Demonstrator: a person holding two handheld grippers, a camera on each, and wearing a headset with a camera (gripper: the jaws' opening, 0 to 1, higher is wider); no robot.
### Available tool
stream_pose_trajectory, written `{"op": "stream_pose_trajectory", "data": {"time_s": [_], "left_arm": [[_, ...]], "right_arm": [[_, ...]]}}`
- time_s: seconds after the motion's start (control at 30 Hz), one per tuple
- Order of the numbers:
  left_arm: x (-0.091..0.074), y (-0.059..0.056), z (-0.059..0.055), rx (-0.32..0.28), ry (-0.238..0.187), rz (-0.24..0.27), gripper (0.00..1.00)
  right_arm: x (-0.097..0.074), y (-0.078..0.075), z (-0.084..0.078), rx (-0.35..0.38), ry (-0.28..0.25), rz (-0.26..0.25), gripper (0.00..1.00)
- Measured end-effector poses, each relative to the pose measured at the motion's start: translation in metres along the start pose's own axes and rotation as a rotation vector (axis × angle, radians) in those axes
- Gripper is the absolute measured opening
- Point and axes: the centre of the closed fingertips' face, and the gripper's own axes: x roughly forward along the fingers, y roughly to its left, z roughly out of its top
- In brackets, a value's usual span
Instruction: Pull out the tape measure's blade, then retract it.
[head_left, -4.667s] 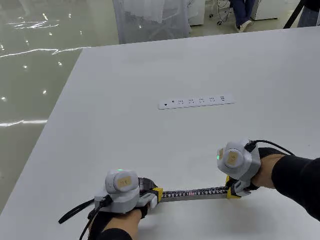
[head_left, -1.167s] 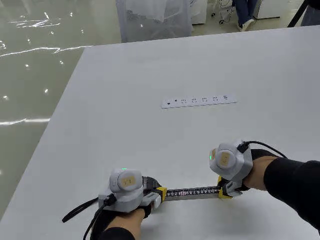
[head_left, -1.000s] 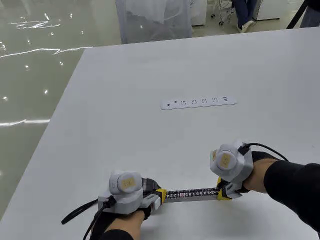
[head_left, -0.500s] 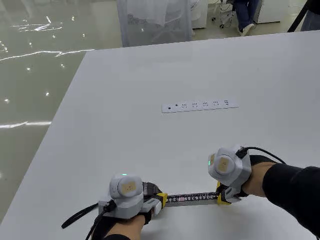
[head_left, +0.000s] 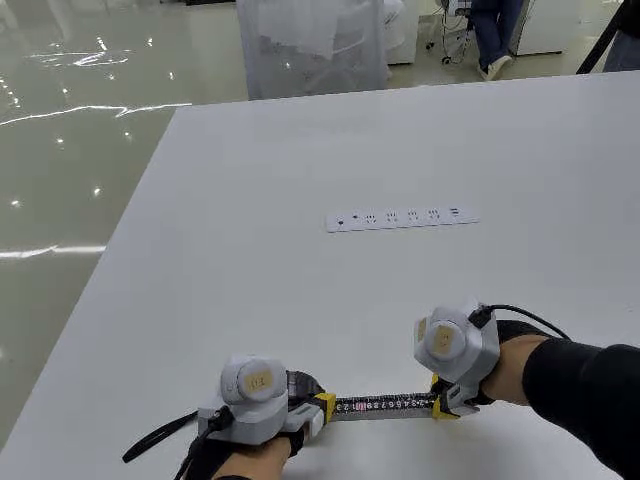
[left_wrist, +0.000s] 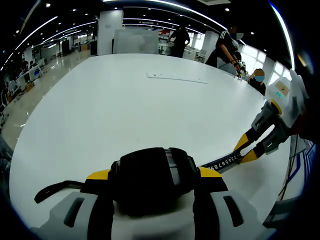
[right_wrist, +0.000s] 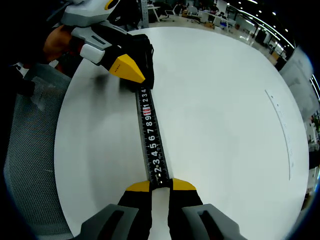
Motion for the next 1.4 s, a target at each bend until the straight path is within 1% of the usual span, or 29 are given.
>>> {"op": "stream_pose_trajectory", "data": {"time_s": [0.47, 0.53, 1.4], "left_arm": [[0.000, 0.000, 0.000, 0.000, -0.001, 0.000, 0.59], [0.000, 0.000, 0.000, -0.002, 0.000, 0.001, 0.59], [0.000, 0.000, 0.000, 0.000, -0.001, 0.000, 0.59]], "right_arm": [[0.001, 0.002, 0.003, 0.002, 0.008, -0.001, 0.06], [0.001, 0.002, 0.004, -0.010, 0.011, -0.004, 0.06], [0.004, 0.003, 0.011, -0.031, 0.010, 0.004, 0.06]]}}
